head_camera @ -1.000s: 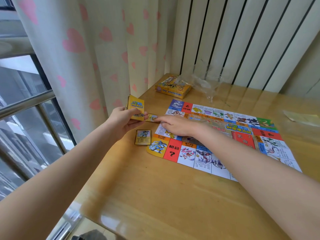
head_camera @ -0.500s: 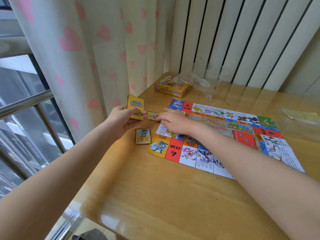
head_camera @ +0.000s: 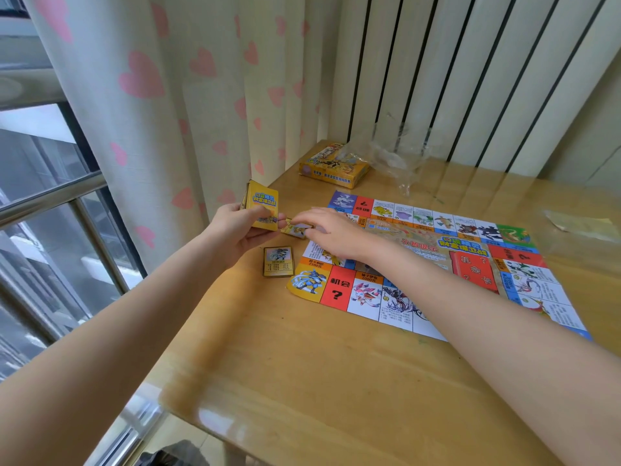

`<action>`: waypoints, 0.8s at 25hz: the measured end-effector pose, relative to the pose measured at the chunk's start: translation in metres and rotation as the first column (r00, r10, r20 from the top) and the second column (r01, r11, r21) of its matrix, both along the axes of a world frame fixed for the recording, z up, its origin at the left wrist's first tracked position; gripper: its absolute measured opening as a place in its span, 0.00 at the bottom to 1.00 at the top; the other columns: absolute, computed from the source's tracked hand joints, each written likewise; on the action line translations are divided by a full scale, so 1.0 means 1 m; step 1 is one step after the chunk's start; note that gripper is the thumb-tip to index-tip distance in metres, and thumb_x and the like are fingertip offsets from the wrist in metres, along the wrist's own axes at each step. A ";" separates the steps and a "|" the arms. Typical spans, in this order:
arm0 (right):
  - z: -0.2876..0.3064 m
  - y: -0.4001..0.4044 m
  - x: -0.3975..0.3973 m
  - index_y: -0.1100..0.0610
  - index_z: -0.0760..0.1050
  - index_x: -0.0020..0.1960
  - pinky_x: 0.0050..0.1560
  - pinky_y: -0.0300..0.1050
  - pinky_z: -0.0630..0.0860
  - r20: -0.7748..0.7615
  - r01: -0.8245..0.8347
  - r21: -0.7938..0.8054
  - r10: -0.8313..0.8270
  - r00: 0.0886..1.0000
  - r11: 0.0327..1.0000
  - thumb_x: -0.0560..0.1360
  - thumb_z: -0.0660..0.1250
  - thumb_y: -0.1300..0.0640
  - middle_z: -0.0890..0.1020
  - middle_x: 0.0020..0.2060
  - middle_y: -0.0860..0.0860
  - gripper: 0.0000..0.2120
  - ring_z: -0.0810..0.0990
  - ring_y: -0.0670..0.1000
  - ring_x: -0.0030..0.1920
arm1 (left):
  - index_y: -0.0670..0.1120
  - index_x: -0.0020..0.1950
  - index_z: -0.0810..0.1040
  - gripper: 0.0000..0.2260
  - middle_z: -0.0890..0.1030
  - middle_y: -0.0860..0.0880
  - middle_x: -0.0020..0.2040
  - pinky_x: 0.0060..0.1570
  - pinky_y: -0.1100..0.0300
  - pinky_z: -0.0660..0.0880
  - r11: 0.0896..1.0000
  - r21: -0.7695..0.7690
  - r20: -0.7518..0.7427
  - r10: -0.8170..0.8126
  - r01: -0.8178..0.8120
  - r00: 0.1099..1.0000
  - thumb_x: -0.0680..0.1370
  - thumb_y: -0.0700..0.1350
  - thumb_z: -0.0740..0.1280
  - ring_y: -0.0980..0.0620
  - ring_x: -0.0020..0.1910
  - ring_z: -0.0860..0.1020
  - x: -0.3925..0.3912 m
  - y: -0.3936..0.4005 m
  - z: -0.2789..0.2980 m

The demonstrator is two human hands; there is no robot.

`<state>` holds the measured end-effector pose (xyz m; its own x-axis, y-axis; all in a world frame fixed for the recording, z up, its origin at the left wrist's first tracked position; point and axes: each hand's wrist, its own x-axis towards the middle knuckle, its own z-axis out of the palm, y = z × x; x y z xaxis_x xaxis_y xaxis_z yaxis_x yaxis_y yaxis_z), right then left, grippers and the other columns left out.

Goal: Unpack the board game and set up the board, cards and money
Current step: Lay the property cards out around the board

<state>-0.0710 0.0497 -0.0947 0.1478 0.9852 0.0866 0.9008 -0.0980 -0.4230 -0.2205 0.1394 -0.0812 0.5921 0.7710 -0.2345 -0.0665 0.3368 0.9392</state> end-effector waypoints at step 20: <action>0.022 -0.023 -0.033 0.61 0.77 0.53 0.50 0.46 0.74 -0.449 0.344 0.057 -0.283 0.847 0.937 0.75 0.66 0.49 0.79 0.47 0.54 0.16 0.75 0.52 0.49 | 0.36 0.53 0.74 0.06 0.84 0.45 0.34 0.35 0.63 0.81 0.998 0.007 0.013 -0.061 0.061 0.998 0.76 0.34 0.65 0.52 0.34 0.84 0.000 -0.015 -0.006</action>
<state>-0.1042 0.0263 -0.0731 0.4992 0.8639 0.0671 0.5581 -0.2614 -0.7875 -0.2207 0.1247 -0.0870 0.6410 0.7348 -0.2217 -0.0584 0.3347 0.9405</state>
